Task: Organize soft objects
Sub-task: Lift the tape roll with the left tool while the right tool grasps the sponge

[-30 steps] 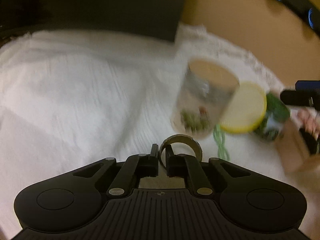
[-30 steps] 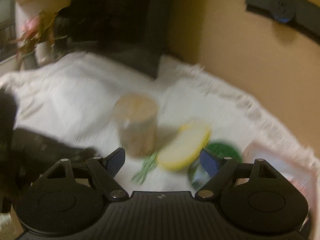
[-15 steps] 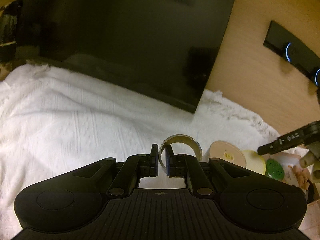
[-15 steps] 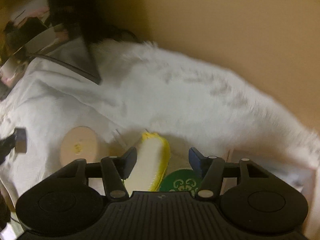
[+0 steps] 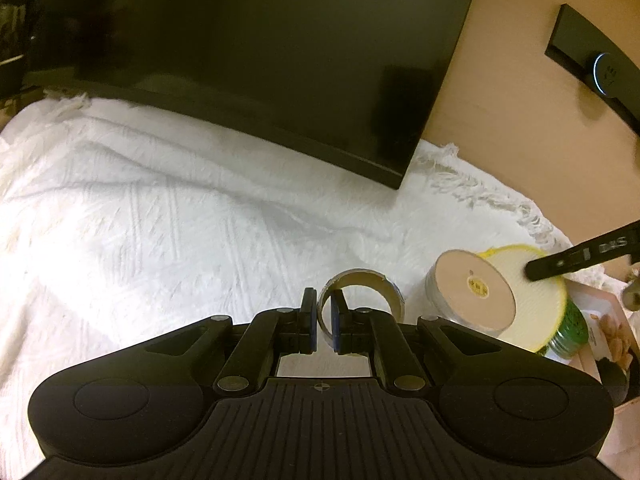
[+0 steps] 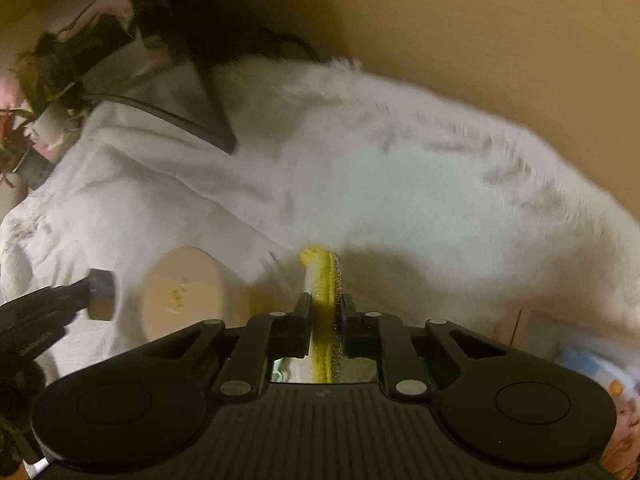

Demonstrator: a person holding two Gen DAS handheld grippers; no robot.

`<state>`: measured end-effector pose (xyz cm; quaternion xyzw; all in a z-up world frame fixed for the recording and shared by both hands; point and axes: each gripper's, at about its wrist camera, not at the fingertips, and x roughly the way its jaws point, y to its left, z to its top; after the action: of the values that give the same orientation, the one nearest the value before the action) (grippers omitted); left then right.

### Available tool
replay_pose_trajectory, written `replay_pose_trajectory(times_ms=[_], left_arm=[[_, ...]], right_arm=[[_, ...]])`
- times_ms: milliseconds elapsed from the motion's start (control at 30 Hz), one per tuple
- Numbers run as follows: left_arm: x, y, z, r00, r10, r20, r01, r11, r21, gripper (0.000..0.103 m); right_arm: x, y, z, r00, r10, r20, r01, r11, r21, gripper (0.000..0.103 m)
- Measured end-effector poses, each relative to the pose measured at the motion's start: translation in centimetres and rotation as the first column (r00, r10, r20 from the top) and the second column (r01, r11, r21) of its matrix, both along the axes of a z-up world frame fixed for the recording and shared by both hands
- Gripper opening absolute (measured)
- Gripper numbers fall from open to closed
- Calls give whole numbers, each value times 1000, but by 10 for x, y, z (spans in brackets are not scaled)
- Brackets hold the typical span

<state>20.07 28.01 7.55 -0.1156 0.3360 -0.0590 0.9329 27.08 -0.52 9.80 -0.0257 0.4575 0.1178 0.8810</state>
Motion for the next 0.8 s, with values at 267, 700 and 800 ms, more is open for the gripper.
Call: replay_pose_trajectory(times_ms=[267, 700, 800], left_arm=[[18, -10, 29, 999, -29, 39, 28, 1000, 12, 9], [8, -110, 94, 942, -283, 181, 270, 958, 94, 9], [4, -141, 98, 914, -358, 191, 343, 933, 106, 9]], right_arm=[[-36, 1, 54, 991, 11, 137, -14, 1000, 18, 13], [-126, -64, 139, 922, -137, 361, 104, 988, 110, 13], [-147, -88, 143, 904, -201, 377, 167, 979, 120, 13]])
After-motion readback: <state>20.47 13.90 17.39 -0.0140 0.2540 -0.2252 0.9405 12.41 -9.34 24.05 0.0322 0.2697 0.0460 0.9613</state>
